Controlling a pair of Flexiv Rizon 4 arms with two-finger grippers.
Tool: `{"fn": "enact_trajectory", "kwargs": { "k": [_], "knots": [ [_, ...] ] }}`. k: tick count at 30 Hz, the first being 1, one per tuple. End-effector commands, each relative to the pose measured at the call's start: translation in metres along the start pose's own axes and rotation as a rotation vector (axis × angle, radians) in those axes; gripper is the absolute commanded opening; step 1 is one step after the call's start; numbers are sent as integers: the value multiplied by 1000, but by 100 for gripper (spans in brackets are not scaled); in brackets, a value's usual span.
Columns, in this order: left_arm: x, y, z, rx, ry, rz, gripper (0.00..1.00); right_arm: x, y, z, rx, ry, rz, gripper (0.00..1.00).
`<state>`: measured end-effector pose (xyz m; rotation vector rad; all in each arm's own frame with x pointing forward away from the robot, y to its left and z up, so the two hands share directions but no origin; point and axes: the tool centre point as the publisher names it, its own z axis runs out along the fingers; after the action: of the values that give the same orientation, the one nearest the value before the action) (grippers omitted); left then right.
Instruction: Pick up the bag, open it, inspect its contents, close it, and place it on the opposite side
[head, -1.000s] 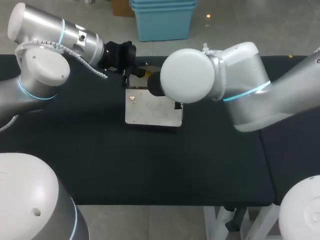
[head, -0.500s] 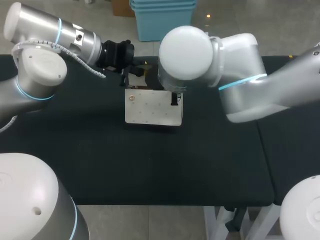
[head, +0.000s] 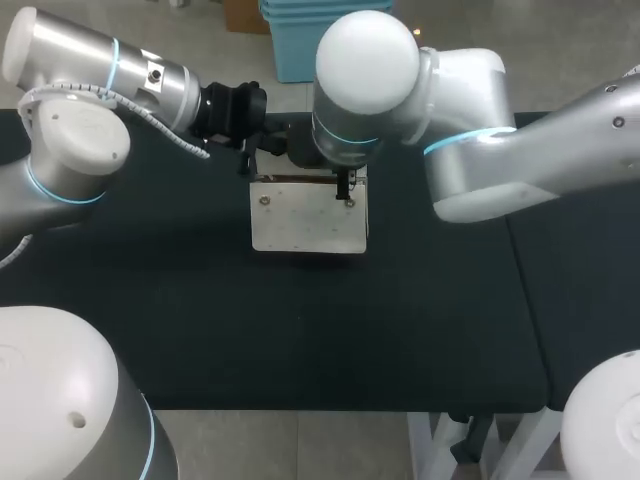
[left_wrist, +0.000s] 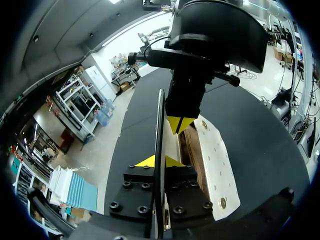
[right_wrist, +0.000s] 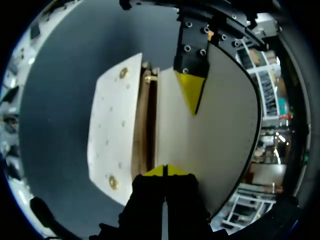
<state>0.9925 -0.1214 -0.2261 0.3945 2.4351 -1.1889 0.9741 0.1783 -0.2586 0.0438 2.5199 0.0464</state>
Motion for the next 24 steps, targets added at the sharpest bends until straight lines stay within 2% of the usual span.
{"fn": "enact_trajectory", "kwargs": {
  "k": [1,17,24],
  "knots": [
    [0,0,-2,3,-3,-4,0,5,7,11,14,7,1,0],
    [0,2,-3,-1,-32,-44,0,43,1,14,-11,64,33,0],
    [4,-3,-6,10,-33,-34,0,47,2,20,-18,82,41,0]
  ]
}}
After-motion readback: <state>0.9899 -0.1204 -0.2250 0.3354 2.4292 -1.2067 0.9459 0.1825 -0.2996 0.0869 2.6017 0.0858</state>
